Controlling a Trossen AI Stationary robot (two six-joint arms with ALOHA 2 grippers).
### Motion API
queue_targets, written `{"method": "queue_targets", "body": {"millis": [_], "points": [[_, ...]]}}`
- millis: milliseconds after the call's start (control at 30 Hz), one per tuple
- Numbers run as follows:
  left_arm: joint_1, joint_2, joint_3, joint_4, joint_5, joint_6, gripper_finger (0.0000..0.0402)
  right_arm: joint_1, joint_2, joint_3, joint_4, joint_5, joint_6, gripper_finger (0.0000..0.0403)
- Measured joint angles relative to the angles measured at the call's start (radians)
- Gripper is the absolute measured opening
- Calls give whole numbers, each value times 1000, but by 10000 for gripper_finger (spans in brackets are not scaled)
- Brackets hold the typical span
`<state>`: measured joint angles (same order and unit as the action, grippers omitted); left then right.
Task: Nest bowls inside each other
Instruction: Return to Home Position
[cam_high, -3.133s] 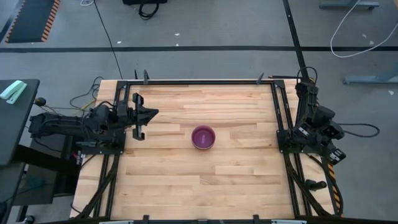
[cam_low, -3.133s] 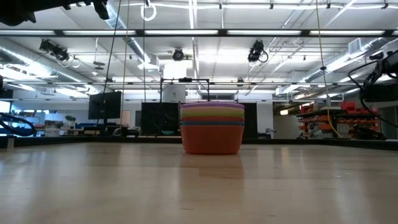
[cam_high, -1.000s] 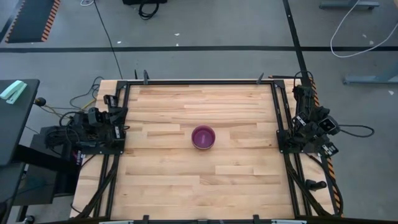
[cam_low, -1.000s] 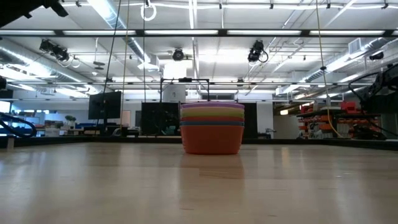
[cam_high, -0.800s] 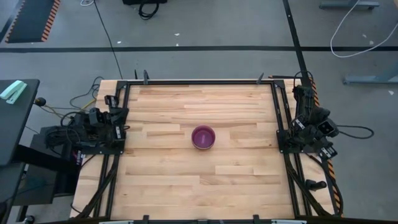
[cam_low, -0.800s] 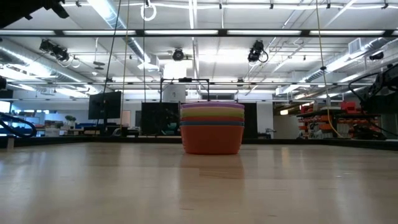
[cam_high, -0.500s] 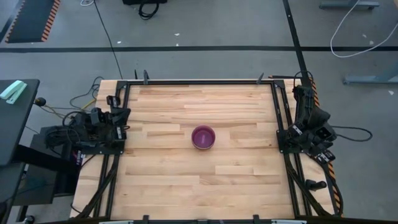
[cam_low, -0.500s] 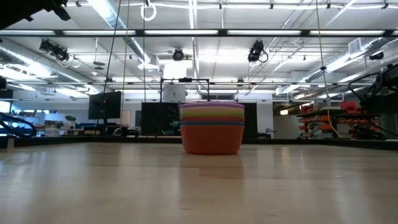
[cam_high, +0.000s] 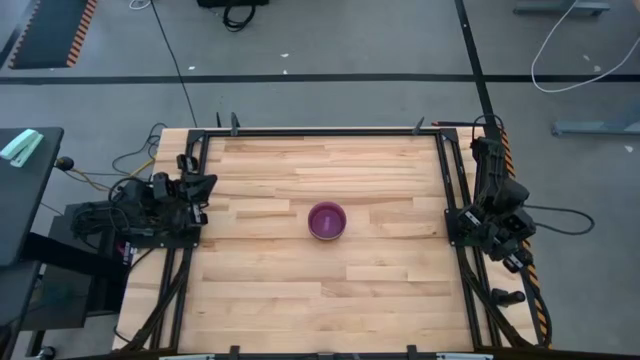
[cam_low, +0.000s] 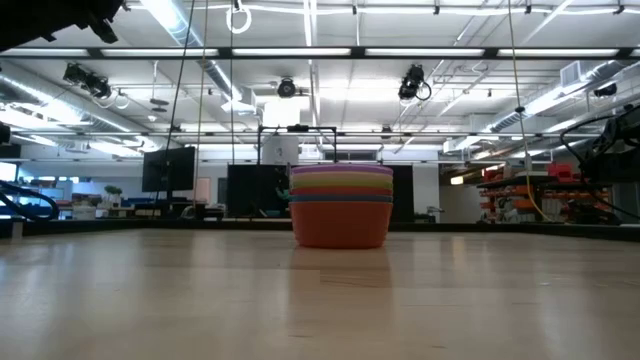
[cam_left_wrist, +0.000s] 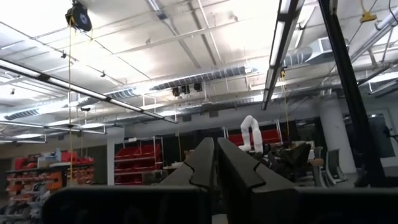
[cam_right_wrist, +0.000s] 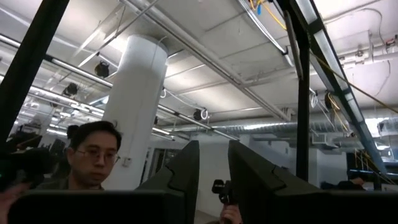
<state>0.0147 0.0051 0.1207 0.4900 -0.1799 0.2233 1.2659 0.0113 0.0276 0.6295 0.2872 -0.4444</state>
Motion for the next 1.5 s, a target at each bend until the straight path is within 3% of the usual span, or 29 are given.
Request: {"method": "queue_targets", "body": {"millis": [367,567,900,1200,1500], "points": [[0,0,-1,-43,0,-21,7,0,0,-21,13,0,22,93],[0,-1,-66,28,-20,-11,28,0,0,-21,-10,15,33,94],[29,-1,-112,79,-45,-14,6,0,0,-21,-25,57,35,93],[57,-1,-113,-128,-44,-126,31,0,0,-21,-116,196,169,93],[69,-1,-113,-238,-44,-187,8,0,0,-21,-246,304,317,93]]}}
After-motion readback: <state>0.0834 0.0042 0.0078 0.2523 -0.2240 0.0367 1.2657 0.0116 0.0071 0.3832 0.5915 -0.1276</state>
